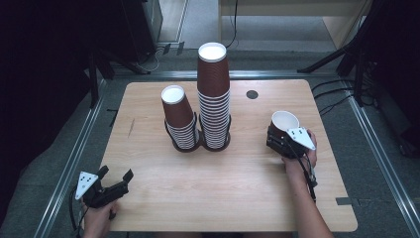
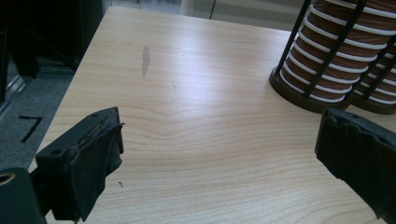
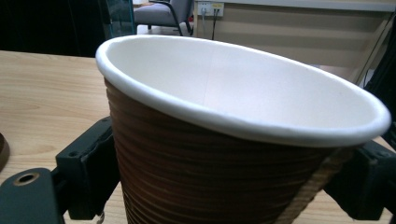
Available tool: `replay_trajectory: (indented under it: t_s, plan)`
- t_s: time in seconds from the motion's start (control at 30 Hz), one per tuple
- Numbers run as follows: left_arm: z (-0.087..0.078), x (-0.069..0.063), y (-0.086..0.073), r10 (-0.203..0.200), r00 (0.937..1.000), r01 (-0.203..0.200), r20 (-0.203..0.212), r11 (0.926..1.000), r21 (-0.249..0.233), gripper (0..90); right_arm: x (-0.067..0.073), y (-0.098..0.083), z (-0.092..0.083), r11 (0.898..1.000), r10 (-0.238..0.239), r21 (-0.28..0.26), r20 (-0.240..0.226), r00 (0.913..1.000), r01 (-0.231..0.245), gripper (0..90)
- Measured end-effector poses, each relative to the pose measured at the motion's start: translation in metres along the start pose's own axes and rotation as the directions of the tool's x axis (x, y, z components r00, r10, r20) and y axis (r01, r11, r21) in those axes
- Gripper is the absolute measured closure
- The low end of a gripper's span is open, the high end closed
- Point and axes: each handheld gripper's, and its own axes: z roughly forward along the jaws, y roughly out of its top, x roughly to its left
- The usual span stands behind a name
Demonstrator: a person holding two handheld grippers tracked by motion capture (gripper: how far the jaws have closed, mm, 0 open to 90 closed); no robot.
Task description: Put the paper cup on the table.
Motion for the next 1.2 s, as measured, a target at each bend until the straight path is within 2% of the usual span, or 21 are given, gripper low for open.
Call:
replay_trajectory:
  t_s: [0.17,0.27,0.63,0.8,0.87,1.03,1.2]
  plan:
    - [0.0,0.0,0.0,-0.001,1.0,0.001,0.001,1.0,0.001,1.4,0.0,0.001,-0.001,1.0,0.015,0.005,-0.013,0.9998,-0.015,9.4]
    - [0.0,0.0,0.0,0.0,1.0,0.0,0.002,1.0,0.001,1.4,0.001,0.001,-0.002,1.0,0.0,0.003,-0.015,0.9999,0.0,9.4]
    - [0.0,0.001,0.0,-0.001,1.0,0.001,0.003,1.0,0.005,1.4,0.005,-0.001,-0.004,1.0,-0.004,0.009,-0.014,0.9999,0.004,8.5]
    - [0.0,0.001,0.0,0.001,1.0,-0.001,0.003,1.0,0.005,1.4,0.005,-0.002,-0.004,0.999,0.019,0.044,-0.019,0.9996,-0.018,0.5]
    - [0.0,0.001,0.0,0.002,1.0,-0.002,0.003,1.0,0.006,1.4,0.004,-0.002,-0.005,0.998,0.026,0.056,-0.017,0.9995,-0.025,0.0]
    - [0.0,0.001,0.0,-0.001,1.0,0.001,0.002,1.0,0.006,1.4,0.002,-0.002,-0.009,0.998,0.04,0.051,-0.03,0.9988,-0.038,0.0]
    - [0.0,0.0,0.0,0.0,1.0,0.0,0.001,1.0,0.007,1.4,0.002,-0.003,-0.015,0.999,0.027,0.043,-0.041,0.9988,-0.025,0.0]
